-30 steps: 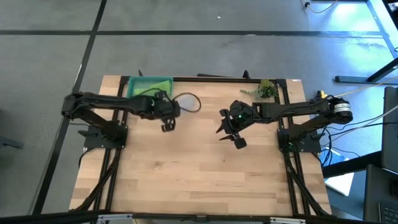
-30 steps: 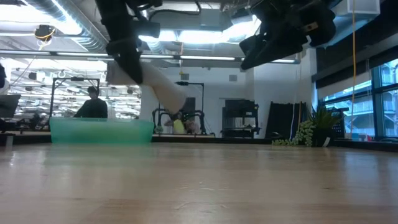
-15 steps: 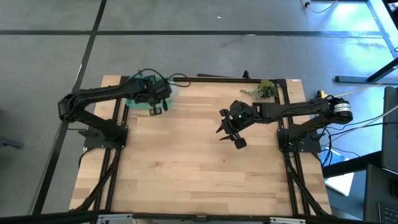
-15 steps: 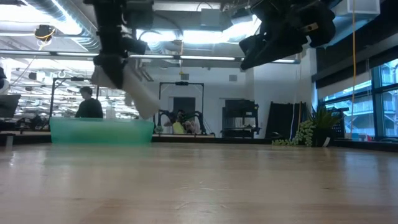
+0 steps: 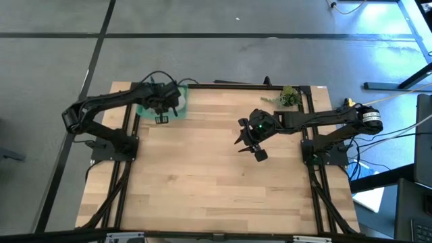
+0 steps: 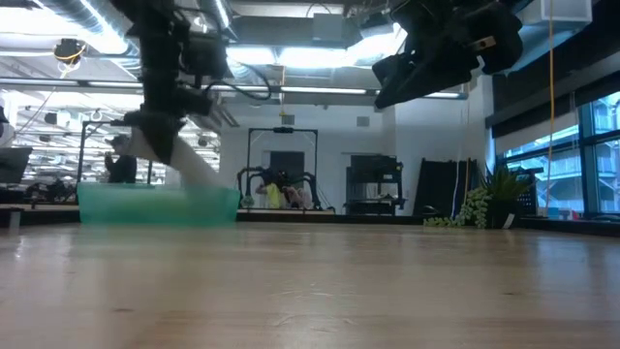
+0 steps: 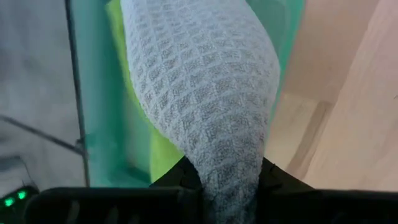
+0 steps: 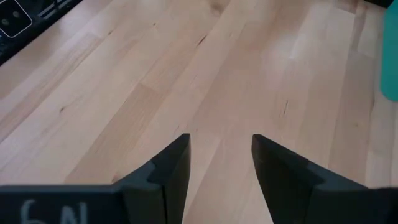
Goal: Roll microfiber towels into tight, uniform cylinder then place into a basket
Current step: Put the rolled gray towel into the light blue bin
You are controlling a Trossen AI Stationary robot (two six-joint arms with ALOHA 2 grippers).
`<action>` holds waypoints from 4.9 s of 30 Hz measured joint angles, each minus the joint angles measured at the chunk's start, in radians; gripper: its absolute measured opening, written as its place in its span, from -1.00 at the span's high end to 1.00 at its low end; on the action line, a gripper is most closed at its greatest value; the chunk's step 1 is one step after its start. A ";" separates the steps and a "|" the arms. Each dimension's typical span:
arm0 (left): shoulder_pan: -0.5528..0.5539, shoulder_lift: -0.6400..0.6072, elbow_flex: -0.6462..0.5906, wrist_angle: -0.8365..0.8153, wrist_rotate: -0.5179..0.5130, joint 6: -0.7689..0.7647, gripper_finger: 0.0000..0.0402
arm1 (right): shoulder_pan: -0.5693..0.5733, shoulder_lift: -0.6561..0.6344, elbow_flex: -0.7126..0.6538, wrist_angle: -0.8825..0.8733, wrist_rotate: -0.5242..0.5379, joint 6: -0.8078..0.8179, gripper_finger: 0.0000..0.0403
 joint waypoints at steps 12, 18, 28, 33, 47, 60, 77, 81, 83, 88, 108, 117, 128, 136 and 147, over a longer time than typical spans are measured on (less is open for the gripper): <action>0.010 -0.001 -0.163 0.099 -0.012 0.230 0.73 | -0.001 0.000 0.000 0.005 0.001 -0.001 0.15; 0.048 0.000 -0.170 0.208 -0.024 0.257 0.72 | -0.001 0.000 -0.001 0.035 0.002 -0.016 0.15; 0.072 0.001 -0.170 0.269 -0.093 0.348 0.73 | -0.001 0.012 -0.001 0.040 0.001 -0.016 0.15; 0.078 0.014 -0.205 0.284 -0.091 0.416 0.73 | -0.001 0.033 -0.002 0.046 0.001 -0.016 0.15; 0.102 0.013 -0.247 0.280 -0.084 0.437 0.73 | -0.001 0.045 -0.002 0.152 0.330 -0.015 0.15; 0.102 0.013 -0.247 0.280 -0.081 0.433 0.70 | -0.001 0.045 -0.002 0.151 0.331 -0.015 0.15; 0.102 0.012 -0.247 0.278 -0.034 0.393 0.67 | -0.001 0.045 -0.002 0.151 0.331 -0.015 0.15; 0.102 0.012 -0.247 0.267 -0.032 0.380 0.67 | -0.001 0.045 -0.002 0.151 0.331 -0.015 0.15; 0.102 0.012 -0.247 0.265 -0.032 0.380 0.67 | -0.001 0.045 -0.002 0.151 0.331 -0.015 0.15; 0.102 0.012 -0.246 0.265 -0.032 0.380 0.67 | -0.001 0.045 -0.002 0.151 0.331 -0.015 0.15; 0.140 0.012 -0.246 0.242 0.032 0.381 0.67 | -0.001 0.045 -0.002 0.150 0.332 -0.015 0.15; 0.140 0.011 -0.246 0.242 0.039 0.380 0.31 | -0.001 0.044 -0.002 0.150 0.332 -0.015 0.15; 0.140 0.011 -0.229 0.236 0.009 0.352 -0.37 | 0.000 0.044 -0.002 0.150 0.331 -0.015 0.15; 0.140 0.011 -0.142 0.176 -0.001 0.364 -0.45 | -0.001 0.044 -0.002 0.150 0.332 -0.014 0.15; 0.138 0.011 -0.114 0.050 -0.014 0.349 -0.44 | 0.000 0.044 -0.002 0.150 0.332 -0.015 0.15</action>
